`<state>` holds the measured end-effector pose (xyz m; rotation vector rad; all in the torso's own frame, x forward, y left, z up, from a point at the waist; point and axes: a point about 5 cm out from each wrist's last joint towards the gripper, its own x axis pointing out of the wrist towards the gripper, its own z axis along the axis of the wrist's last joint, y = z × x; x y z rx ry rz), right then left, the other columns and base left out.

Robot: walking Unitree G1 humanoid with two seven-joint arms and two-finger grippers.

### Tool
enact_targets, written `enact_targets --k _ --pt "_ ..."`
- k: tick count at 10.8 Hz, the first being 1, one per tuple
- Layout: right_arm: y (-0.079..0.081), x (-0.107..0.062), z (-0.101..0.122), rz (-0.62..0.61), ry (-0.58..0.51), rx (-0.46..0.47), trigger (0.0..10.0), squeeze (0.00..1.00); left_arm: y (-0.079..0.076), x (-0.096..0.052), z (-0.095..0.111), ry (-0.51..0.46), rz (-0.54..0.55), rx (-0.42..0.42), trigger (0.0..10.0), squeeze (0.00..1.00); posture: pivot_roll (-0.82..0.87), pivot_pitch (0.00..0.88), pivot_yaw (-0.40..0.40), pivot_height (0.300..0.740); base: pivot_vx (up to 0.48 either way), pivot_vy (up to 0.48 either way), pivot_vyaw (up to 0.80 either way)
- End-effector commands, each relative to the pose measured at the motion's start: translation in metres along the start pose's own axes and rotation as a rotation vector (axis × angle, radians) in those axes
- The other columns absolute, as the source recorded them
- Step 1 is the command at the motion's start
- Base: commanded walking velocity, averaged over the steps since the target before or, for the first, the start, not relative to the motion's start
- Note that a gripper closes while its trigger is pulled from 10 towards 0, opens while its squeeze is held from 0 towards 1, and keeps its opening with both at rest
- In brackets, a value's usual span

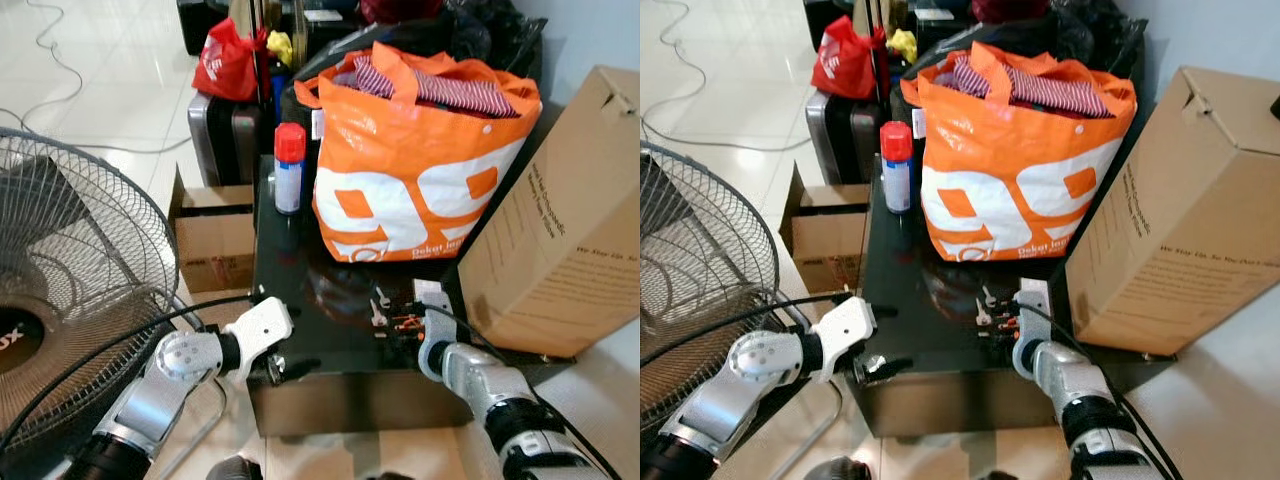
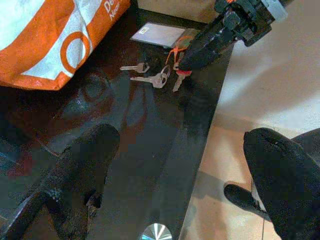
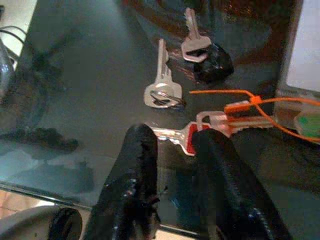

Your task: Hang keys on a hook

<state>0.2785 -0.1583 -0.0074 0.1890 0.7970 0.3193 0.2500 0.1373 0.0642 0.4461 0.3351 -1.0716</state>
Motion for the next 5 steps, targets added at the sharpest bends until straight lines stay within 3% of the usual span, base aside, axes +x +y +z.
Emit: enact_targets --k 1,2,3,5 --pt "-0.0055 -0.0030 -0.0033 -0.025 0.010 0.013 10.0 1.00 -0.0007 0.0002 -0.0033 0.007 0.007 -0.005 10.0 0.00 -0.04 0.062 -0.080 0.740 0.000 0.000 0.00" --pt "-0.0055 -0.0028 -0.0066 -0.043 0.025 -0.001 10.0 1.00 -0.0008 0.0013 -0.0036 0.007 0.009 -0.005 10.0 0.00 -0.04 0.063 -0.080 0.740 0.000 0.000 0.00" --pt "-0.0011 -0.0020 -0.0075 -0.049 0.030 -0.007 10.0 0.00 -0.0010 0.0027 -0.0035 0.003 0.011 -0.004 10.0 0.00 -0.04 0.064 -0.081 0.740 0.000 0.000 0.00" --pt "-0.0003 -0.0004 -0.0066 -0.092 0.028 -0.011 10.0 0.00 -0.0011 0.0028 -0.0055 0.006 0.011 -0.004 10.0 0.00 -0.03 0.066 -0.082 0.740 0.000 0.000 0.00"
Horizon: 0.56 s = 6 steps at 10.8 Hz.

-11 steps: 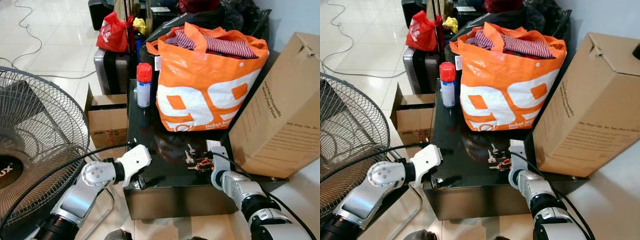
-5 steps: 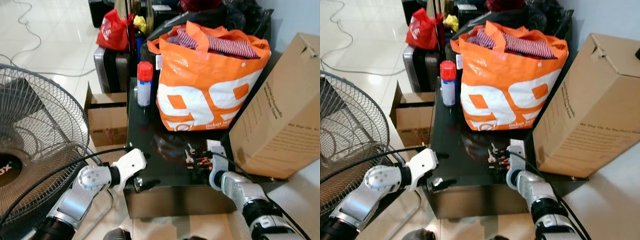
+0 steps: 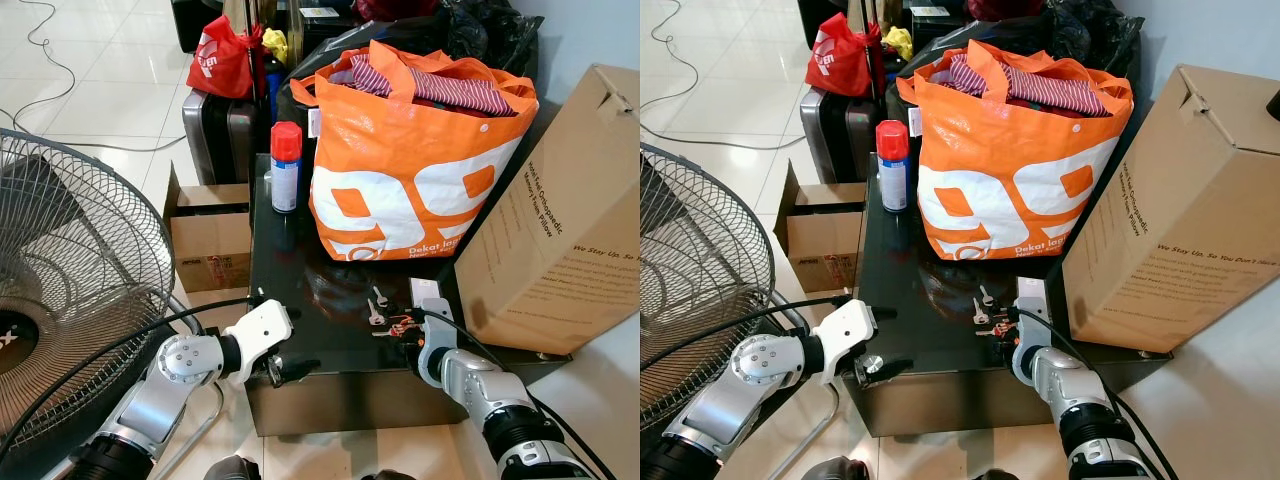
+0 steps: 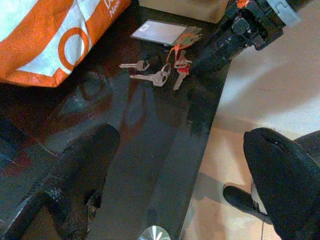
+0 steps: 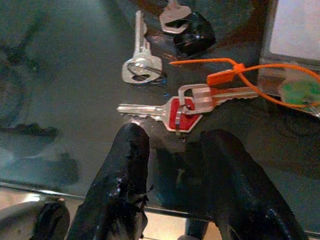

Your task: Hang keys on a hook

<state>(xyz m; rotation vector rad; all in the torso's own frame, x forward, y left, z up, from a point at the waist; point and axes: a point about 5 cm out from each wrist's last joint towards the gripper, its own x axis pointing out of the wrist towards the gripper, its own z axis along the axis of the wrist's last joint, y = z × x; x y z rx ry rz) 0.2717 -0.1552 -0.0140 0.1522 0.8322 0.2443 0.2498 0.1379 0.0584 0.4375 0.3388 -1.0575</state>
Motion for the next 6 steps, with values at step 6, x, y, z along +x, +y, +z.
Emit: enact_targets --k 6 --pt "0.0019 0.0044 0.0059 -0.050 -0.012 -0.011 10.0 0.00 -0.0008 0.0048 0.0008 -0.002 -0.013 0.009 10.0 0.00 -0.03 0.079 -0.081 0.740 0.000 0.000 0.00"
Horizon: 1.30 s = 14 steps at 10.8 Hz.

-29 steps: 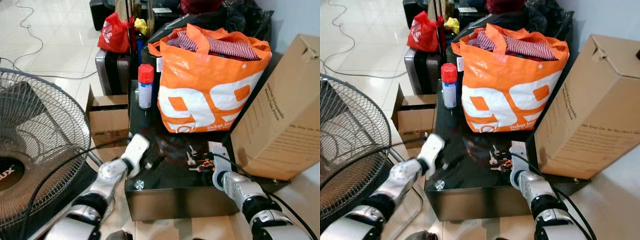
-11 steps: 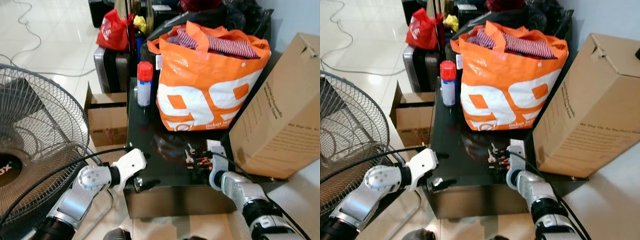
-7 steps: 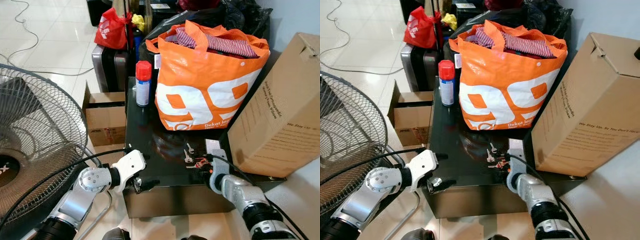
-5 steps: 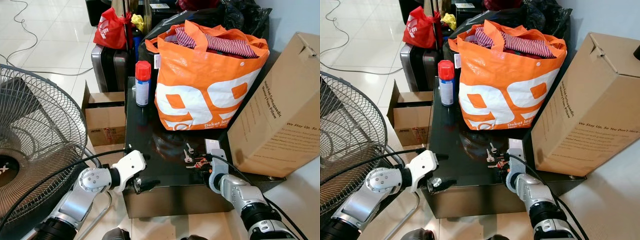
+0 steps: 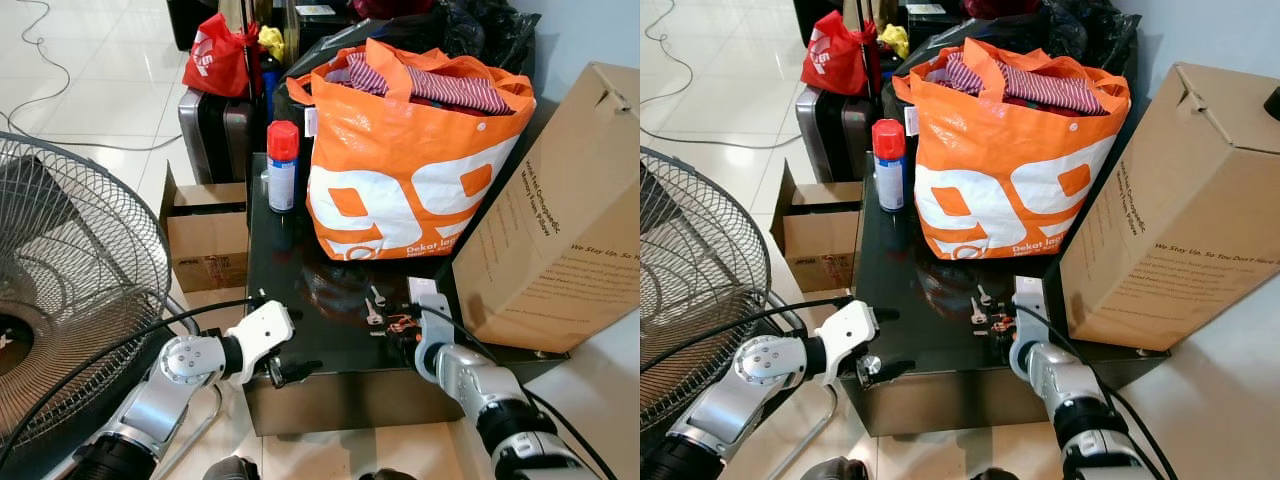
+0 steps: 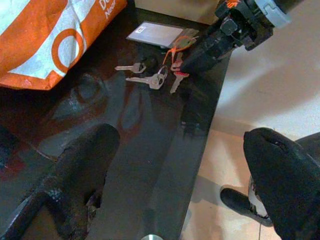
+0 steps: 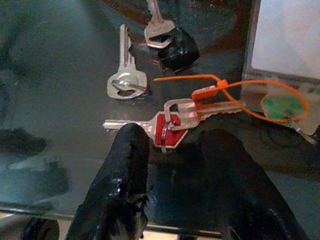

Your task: Hang keys on a hook

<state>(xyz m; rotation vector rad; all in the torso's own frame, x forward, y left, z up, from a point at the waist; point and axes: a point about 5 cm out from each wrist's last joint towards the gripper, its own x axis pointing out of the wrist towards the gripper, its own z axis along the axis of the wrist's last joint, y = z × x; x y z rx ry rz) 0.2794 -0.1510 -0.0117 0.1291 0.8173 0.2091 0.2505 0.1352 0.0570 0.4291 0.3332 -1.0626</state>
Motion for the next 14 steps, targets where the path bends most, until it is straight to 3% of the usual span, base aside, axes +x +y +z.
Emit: enact_targets --k 1,2,3,4,6,7,9,14 --pt "-0.0005 0.0016 0.0001 -0.022 0.000 -0.002 10.0 0.00 -0.0004 0.0022 0.0015 0.006 -0.011 0.013 10.0 0.00 -0.03 0.086 -0.083 0.740 0.000 0.000 0.00" --pt "-0.0001 0.0021 0.0006 -0.027 -0.002 -0.001 9.8 0.00 -0.0005 0.0022 0.0016 0.006 -0.011 0.013 10.0 0.00 -0.03 0.086 -0.083 0.740 0.000 0.000 0.00" --pt "-0.0002 0.0034 0.0013 -0.044 0.009 -0.010 6.2 0.00 -0.0009 0.0017 0.0028 0.006 -0.012 0.014 10.0 0.00 -0.03 0.090 -0.087 0.740 0.000 0.000 0.00" --pt "-0.0010 0.0037 0.0005 -0.048 0.018 -0.016 4.5 0.00 -0.0012 0.0007 0.0042 0.004 -0.013 0.014 10.0 0.00 -0.03 0.090 -0.090 0.740 0.000 0.000 0.00" --pt "-0.0031 0.0040 -0.0017 -0.050 0.023 -0.012 3.6 0.00 -0.0016 -0.0001 0.0059 0.000 -0.012 0.014 10.0 0.00 -0.03 0.088 -0.091 0.740 0.000 0.000 0.00" --pt "-0.0037 0.0041 -0.0036 -0.049 0.031 -0.013 2.0 0.00 -0.0018 -0.0001 0.0062 0.001 -0.014 0.014 10.0 0.00 -0.03 0.085 -0.091 0.740 0.000 0.000 0.00" --pt "-0.0034 0.0044 -0.0042 -0.043 0.036 -0.018 2.1 0.00 -0.0017 -0.0006 0.0070 0.003 -0.014 0.016 10.0 0.00 -0.03 0.084 -0.090 0.740 0.000 0.000 0.00" --pt "-0.0022 0.0048 -0.0048 -0.029 0.033 -0.026 0.1 0.00 -0.0034 -0.0009 0.0083 0.000 -0.017 0.022 10.0 0.00 -0.03 0.056 -0.087 0.740 0.000 0.000 0.00"
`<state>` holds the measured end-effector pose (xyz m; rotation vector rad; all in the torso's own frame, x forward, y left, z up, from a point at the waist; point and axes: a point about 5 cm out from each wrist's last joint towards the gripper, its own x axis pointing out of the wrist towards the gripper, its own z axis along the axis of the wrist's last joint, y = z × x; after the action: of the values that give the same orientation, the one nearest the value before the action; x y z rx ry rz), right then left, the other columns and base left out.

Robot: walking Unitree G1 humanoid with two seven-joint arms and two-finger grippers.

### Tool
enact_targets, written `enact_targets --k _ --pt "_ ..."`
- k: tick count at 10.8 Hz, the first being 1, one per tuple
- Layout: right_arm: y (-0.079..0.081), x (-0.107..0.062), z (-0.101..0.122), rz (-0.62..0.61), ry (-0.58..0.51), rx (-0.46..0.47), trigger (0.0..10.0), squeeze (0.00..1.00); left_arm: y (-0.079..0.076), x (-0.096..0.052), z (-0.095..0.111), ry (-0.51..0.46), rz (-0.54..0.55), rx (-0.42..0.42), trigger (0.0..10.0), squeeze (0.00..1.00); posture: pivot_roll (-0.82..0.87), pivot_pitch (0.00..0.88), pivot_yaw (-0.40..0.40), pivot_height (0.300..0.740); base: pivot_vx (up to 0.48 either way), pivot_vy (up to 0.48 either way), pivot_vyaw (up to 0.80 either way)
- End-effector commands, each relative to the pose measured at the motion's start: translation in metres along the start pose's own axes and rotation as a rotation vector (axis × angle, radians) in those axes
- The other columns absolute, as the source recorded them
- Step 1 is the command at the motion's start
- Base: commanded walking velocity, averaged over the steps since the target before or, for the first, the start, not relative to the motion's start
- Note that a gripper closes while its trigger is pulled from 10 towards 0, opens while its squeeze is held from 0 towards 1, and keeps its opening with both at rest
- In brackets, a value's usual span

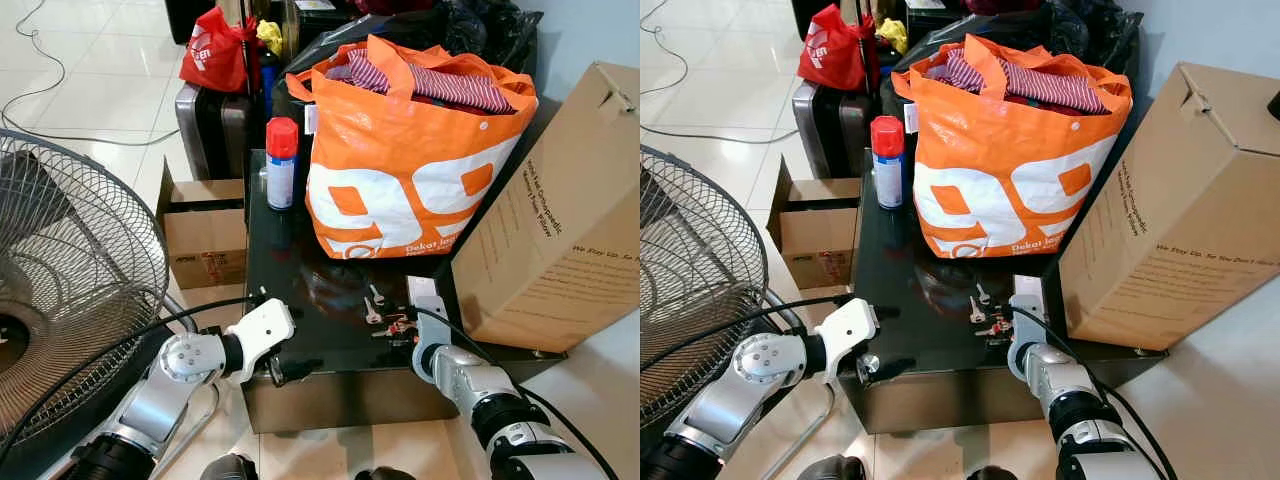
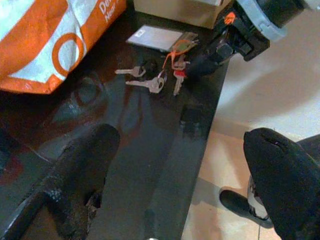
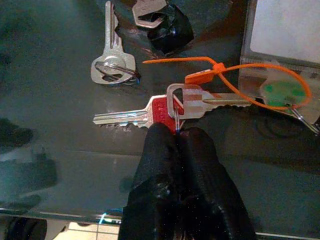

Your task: Hang keys on a hook

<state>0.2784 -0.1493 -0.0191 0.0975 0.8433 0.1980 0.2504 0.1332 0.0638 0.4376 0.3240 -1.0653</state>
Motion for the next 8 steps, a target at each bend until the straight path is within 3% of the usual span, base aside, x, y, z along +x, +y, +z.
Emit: enact_targets --k 1,4,5,6,8 --pt "-0.002 0.000 0.003 0.004 -0.006 -0.009 0.0 0.00 -0.004 0.001 0.003 -0.006 -0.014 0.013 10.0 0.00 -0.03 0.046 -0.085 0.740 0.000 0.000 0.00" --pt "0.003 -0.008 0.014 0.162 -0.105 -0.020 0.0 0.00 -0.004 0.000 0.006 -0.043 0.055 -0.009 10.0 0.00 -0.02 0.019 -0.080 0.740 0.000 0.000 0.00" --pt "0.003 -0.027 0.026 0.293 -0.219 -0.023 0.0 0.00 -0.004 -0.003 0.011 -0.103 0.133 -0.067 10.0 0.00 -0.03 0.002 -0.074 0.740 0.000 0.000 0.00" --pt "0.004 -0.030 0.027 0.307 -0.232 -0.021 0.0 0.00 -0.004 -0.003 0.012 -0.112 0.146 -0.071 10.0 0.00 -0.03 0.002 -0.074 0.740 0.000 0.000 0.00" --pt "0.004 -0.071 0.049 0.386 -0.409 -0.033 0.0 0.00 0.009 -0.009 0.025 -0.204 0.378 -0.132 10.0 0.00 -0.04 0.000 -0.049 0.740 0.000 0.000 0.00"
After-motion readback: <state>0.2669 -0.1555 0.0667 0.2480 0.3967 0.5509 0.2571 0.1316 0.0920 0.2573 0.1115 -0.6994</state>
